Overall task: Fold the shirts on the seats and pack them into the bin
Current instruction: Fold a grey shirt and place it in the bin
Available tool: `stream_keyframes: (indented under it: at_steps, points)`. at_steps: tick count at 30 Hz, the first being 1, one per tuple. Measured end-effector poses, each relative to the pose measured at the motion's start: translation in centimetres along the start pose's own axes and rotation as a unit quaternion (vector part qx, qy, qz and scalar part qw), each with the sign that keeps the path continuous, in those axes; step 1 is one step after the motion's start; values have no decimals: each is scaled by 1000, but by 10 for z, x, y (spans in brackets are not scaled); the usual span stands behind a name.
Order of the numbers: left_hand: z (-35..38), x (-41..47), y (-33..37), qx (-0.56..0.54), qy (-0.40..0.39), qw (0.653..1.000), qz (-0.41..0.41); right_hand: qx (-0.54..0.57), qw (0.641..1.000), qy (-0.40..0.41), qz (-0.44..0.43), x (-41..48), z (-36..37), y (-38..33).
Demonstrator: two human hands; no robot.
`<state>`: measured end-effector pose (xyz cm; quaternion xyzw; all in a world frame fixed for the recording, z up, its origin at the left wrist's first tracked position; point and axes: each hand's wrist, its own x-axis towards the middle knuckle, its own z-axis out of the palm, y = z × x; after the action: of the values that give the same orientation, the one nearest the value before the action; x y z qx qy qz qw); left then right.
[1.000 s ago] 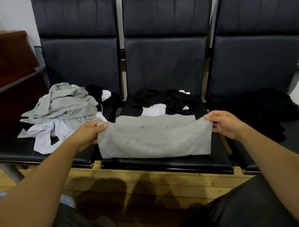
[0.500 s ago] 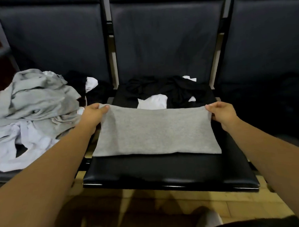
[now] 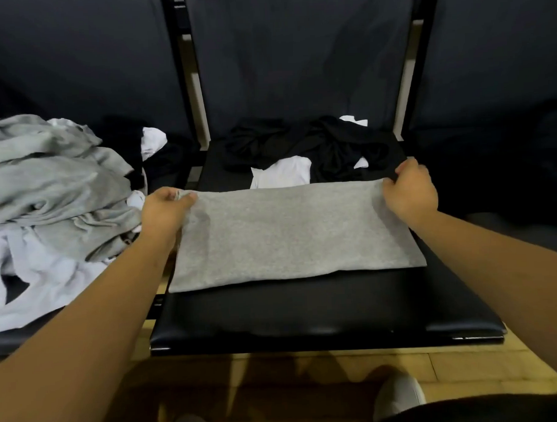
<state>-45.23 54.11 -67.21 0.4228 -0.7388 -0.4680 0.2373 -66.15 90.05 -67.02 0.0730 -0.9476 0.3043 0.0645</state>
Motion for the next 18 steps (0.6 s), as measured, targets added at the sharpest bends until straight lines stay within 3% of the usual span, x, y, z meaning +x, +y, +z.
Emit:
stream_keyframes:
  at_steps: [3,6,8,11,14,18]
  points:
    - [-12,3,6,-73,-40,993,-86,-60,992,7,-106,-22,-2,-17]
    - [-18,-14,12,-28,-135,980,-147,-43,967,-88,-235,-57,-5,-38]
    - [-21,-21,12,27,-155,977,-146,-39,953,-173,-245,-85,-2,-51]
    - [-29,-34,16,108,-191,967,-129,-133,934,-269,-195,-114,14,-57]
    - [-29,-50,21,152,-212,961,-91,-198,919,-276,-203,-125,25,-52]
    - [-33,-64,31,129,-170,976,-43,-201,913,-271,-230,-129,26,-48]
